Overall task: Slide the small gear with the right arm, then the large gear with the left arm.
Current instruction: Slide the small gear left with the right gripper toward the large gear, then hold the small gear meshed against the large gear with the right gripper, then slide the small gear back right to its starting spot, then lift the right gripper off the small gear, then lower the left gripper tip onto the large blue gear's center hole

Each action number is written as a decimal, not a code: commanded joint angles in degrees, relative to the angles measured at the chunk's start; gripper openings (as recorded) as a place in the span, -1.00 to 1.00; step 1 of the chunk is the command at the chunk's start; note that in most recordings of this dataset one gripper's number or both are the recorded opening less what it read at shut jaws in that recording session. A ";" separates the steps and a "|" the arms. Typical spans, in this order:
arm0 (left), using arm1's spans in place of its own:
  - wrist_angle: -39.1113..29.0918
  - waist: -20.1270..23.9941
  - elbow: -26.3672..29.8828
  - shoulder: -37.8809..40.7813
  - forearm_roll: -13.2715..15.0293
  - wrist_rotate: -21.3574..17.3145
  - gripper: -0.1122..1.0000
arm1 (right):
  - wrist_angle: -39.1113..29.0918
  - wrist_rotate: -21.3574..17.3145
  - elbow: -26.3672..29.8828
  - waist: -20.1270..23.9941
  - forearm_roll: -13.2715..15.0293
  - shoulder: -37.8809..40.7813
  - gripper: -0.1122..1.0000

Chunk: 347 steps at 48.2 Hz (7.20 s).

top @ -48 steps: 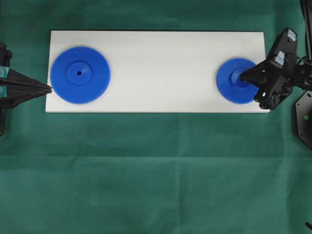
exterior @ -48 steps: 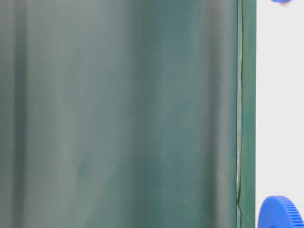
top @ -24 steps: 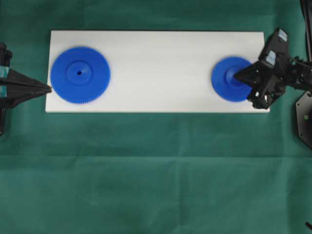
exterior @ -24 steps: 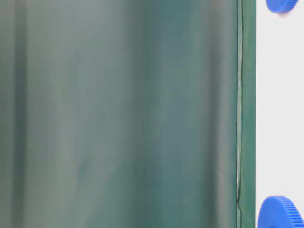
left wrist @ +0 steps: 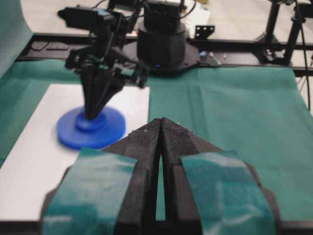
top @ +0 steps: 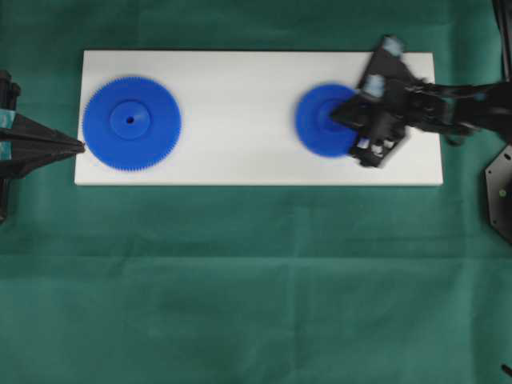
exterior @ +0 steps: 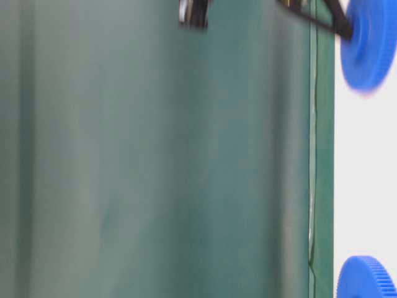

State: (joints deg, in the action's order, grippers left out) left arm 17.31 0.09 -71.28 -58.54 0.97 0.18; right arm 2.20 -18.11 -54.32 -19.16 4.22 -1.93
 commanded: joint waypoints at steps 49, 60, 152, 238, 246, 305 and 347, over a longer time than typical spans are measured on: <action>0.53 -0.09 -0.18 -0.26 0.09 0.00 -0.79 | -5.27 -0.09 33.22 8.00 3.25 25.75 0.12; 0.53 -0.09 -0.26 -0.18 0.09 0.00 -0.79 | -5.27 -0.18 33.22 8.09 3.34 25.75 0.12; 0.53 -0.18 -0.26 -0.26 0.18 0.09 -0.79 | -5.45 -0.18 31.03 8.00 7.21 21.97 0.12; 1.32 0.09 1.32 3.69 0.18 0.53 -0.79 | -8.44 -15.91 -18.81 -10.37 8.53 -18.72 0.12; 1.32 0.09 1.23 3.69 0.18 0.62 -0.79 | -6.06 -15.82 -18.98 -10.37 8.53 -18.72 0.12; 1.32 0.35 1.41 3.87 0.09 0.44 -0.79 | -10.28 -15.73 -19.16 -10.37 12.83 -47.02 0.12; -10.11 13.01 2.02 4.48 0.18 0.53 -0.79 | -6.77 -15.73 -20.30 -10.37 12.92 -46.41 0.12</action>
State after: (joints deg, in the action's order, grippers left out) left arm 8.09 12.83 -70.58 -54.84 1.05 0.79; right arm -5.10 -33.93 -75.23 -29.36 17.05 -48.60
